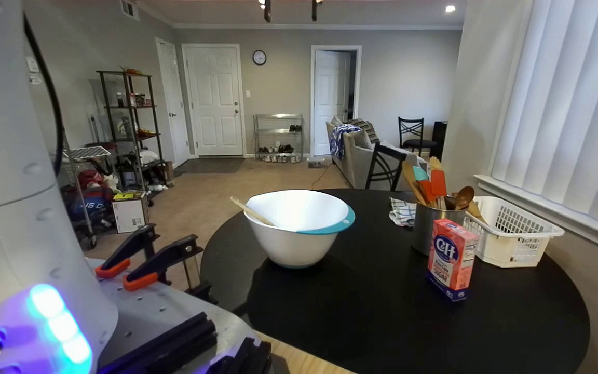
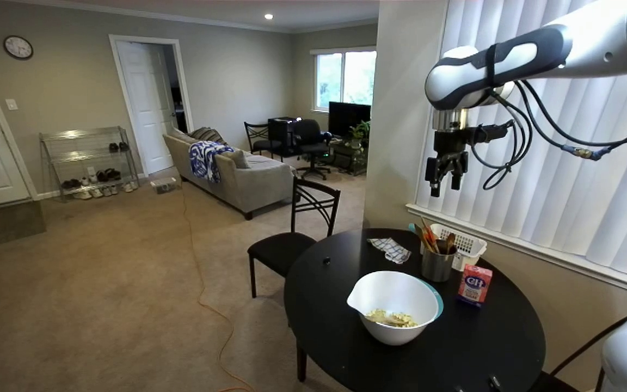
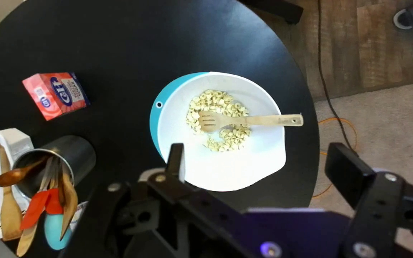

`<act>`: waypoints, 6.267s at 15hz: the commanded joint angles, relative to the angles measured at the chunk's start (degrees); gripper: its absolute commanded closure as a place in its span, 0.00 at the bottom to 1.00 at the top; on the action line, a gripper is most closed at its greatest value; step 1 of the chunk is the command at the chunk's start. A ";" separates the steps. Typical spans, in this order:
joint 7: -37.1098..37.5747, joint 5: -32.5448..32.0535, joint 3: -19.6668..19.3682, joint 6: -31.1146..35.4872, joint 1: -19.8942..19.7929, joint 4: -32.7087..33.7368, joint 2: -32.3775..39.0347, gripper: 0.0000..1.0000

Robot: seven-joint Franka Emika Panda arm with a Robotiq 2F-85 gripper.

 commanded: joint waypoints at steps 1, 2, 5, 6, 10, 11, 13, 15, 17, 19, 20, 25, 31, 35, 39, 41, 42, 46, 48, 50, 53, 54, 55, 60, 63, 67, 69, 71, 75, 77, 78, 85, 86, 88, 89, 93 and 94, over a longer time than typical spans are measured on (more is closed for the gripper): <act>-0.79 -6.48 1.16 10.06 -0.38 -4.08 2.54 0.00; 0.19 -8.88 1.37 12.65 -0.46 -4.81 3.52 0.00; 3.40 -15.19 1.59 18.41 -0.65 -5.59 6.52 0.00; 3.92 -16.53 1.58 18.89 -0.63 -5.48 7.27 0.00; 2.31 -13.90 1.44 17.18 -0.62 -4.95 7.47 0.00; 2.31 -13.90 1.44 17.18 -0.62 -4.88 7.40 0.00; 2.31 -13.90 1.44 17.17 -0.62 -4.79 7.33 0.00; 2.31 -13.90 1.44 17.17 -0.63 -4.78 7.33 0.00; 1.51 -15.12 1.97 18.16 -0.10 -4.59 8.52 0.00; 1.52 -15.59 3.24 19.73 0.88 -3.83 11.97 0.00; 1.81 -15.78 3.83 20.77 1.24 -3.63 13.41 0.00; 7.15 -21.37 4.47 28.66 3.36 0.02 24.20 0.00; 20.11 -34.20 -0.70 29.47 8.66 10.69 39.15 0.00; 20.29 -34.89 -0.48 29.65 8.55 11.80 41.42 0.00; 20.28 -34.89 -0.49 29.66 8.68 12.90 42.81 0.00; 20.28 -34.89 -0.49 29.66 8.65 12.92 42.69 0.00; 20.28 -34.89 -0.50 29.66 8.65 12.92 42.68 0.00; 21.86 -36.01 -0.99 30.36 9.30 12.15 42.33 0.00; 24.99 -37.48 -1.48 33.13 10.26 9.78 41.54 0.00; 29.81 -39.85 -2.25 36.35 11.34 7.48 40.79 0.00; 40.03 -50.83 -5.89 44.24 14.28 2.67 38.73 0.00; 44.05 -56.18 -7.32 46.38 15.29 1.22 38.09 0.00; 47.32 -61.03 -10.82 49.07 18.09 -0.59 37.41 0.00; 64.91 -84.54 -19.29 54.51 24.84 -6.11 35.25 0.00; 63.73 -82.33 -18.00 53.26 23.75 -3.86 37.63 0.00; 63.73 -82.32 -17.97 53.24 23.73 -3.40 37.90 0.00; 63.73 -82.32 -17.96 53.24 23.74 -3.39 37.90 0.00; 63.73 -82.32 -17.96 53.24 23.73 -3.39 37.90 0.00; 81.48 -94.92 -18.51 53.93 27.48 -9.13 31.33 0.00; 87.90 -96.78 -17.91 51.61 29.21 -13.11 27.70 0.00; 90.19 -97.06 -17.82 50.71 30.09 -14.71 26.22 0.00; 85.90 -85.21 -1.76 45.16 19.41 -23.27 19.97 0.00; 85.34 -84.33 0.76 46.07 17.52 -23.88 19.78 0.00; 83.71 -83.30 4.84 47.27 14.87 -24.42 20.08 0.00; 82.52 -82.82 6.54 47.21 14.18 -24.31 20.60 0.00; 76.99 -81.05 11.03 47.52 12.72 -23.10 22.55 0.00; 75.35 -80.22 11.76 47.28 12.70 -22.95 22.86 0.00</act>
